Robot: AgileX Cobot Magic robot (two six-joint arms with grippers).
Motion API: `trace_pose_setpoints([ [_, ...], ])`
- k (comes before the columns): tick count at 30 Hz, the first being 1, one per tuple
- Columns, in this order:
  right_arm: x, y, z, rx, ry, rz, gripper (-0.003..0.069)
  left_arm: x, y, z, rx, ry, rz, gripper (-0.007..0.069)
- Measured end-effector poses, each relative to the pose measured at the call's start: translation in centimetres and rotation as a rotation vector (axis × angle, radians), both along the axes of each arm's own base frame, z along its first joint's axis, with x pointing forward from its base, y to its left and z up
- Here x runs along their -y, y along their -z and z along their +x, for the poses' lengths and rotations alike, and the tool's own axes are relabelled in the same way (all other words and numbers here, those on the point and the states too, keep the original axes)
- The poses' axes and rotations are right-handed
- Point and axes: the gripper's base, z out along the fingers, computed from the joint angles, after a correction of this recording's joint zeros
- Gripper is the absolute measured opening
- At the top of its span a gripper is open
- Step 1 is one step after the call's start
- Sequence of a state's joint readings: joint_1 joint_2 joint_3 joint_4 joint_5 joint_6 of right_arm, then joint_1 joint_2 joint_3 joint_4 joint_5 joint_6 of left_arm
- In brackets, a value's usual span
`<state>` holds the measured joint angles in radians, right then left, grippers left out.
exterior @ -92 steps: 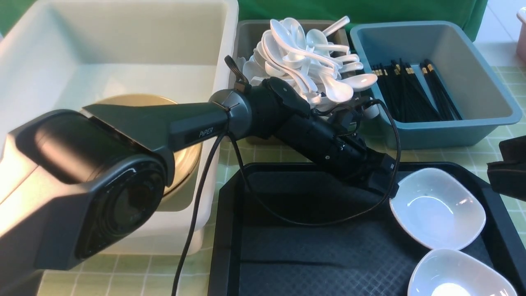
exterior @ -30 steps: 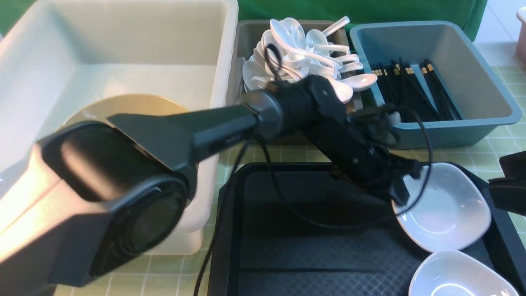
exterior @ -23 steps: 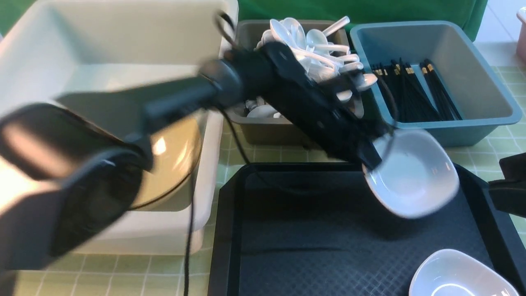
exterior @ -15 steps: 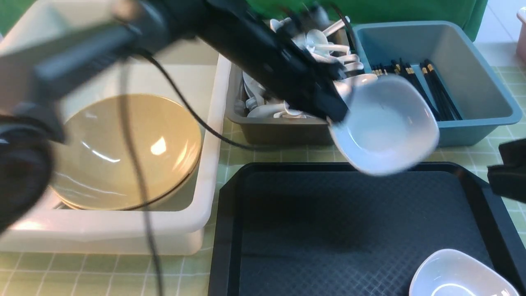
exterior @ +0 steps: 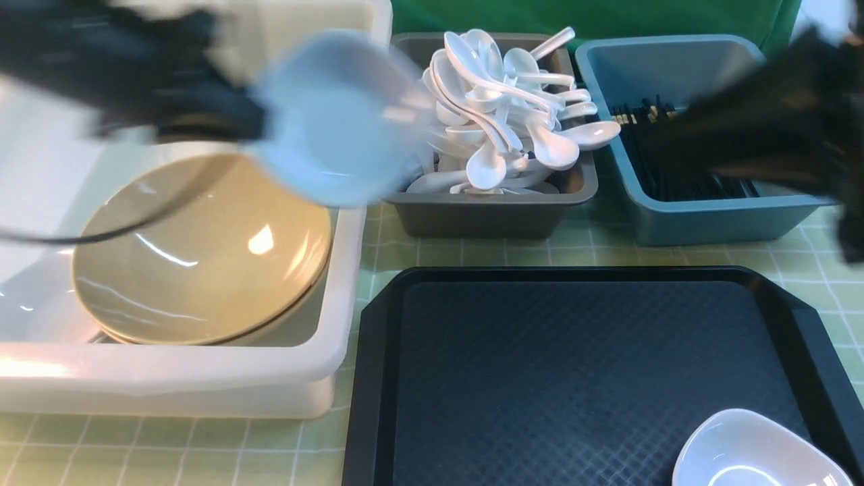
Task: On green table put chopsticks spoon bowls plates into blue grey white boxes.
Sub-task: 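Place the white bowl into the white bin with the other dishes with the left gripper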
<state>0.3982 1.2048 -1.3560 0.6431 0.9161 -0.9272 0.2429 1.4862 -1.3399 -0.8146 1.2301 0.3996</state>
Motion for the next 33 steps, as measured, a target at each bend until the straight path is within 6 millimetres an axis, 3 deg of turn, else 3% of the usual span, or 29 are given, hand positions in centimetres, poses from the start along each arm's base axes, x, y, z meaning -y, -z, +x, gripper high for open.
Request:
trace_pose_setpoints([
  [6, -5.6, 1.4, 2.2, -0.049, -0.154, -0.019, 0.0022, -10.2, 0.5, -3.7, -0.069, -0.387, 0.102, 0.0015],
  [10, -7.4, 2.5, 2.9, -0.078, -0.186, -0.034, 0.0022, -13.4, 1.4, -5.6, -0.182, -0.516, 0.240, 0.0015],
  [17, -7.7, 3.1, 3.5, -0.085, -0.176, -0.037, 0.0022, -15.0, 3.1, -6.2, -0.343, -0.595, 0.334, 0.0015],
  [27, -7.8, 3.1, 3.6, -0.083, -0.174, -0.035, 0.0026, -17.0, 7.4, -4.1, -0.476, -0.608, 0.288, 0.0015],
  [33, -7.8, 3.1, 3.6, -0.083, -0.174, -0.035, 0.0027, -17.0, 7.8, -3.6, -0.469, -0.625, 0.269, 0.0021],
])
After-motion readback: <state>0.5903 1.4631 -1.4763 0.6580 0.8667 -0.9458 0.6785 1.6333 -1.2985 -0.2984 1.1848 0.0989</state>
